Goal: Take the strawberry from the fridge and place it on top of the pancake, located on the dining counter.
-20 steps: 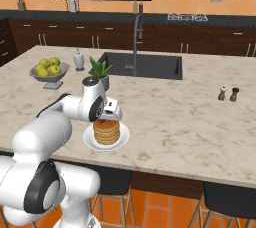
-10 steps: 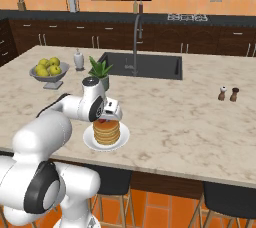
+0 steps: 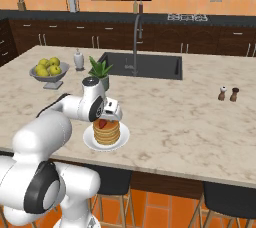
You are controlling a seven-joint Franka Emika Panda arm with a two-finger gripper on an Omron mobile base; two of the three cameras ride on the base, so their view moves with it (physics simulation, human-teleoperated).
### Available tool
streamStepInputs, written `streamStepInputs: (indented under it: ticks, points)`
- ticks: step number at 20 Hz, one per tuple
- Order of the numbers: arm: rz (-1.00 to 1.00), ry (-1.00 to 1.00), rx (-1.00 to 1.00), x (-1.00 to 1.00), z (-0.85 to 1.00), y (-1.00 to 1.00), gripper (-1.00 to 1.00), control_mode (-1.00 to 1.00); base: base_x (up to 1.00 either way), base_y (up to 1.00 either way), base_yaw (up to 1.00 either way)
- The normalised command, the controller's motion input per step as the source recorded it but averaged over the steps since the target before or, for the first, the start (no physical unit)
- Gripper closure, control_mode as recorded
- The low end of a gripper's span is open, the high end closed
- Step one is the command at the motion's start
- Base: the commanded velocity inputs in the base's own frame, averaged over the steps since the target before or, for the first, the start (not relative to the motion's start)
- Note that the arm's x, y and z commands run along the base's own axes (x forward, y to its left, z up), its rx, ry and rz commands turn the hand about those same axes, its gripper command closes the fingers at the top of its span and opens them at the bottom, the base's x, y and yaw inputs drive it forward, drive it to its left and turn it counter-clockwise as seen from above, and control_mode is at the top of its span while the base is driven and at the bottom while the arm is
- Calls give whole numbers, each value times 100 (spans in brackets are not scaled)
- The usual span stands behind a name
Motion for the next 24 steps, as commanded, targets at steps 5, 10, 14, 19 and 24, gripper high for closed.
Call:
streamStepInputs:
  ticks: [5,10,14,19,24]
  points:
    - [0,0,0,0,1,0,-100,-100,0,0,0]
    - [0,-7,-1,-43,67,4,-100,-100,0,0,0]
    - [4,-6,-10,-92,95,29,-100,-100,0,0,0]
    - [8,-8,-19,-100,65,49,-100,-100,0,0,0]
    - [10,-1,-21,-95,11,81,-100,-100,0,0,0]
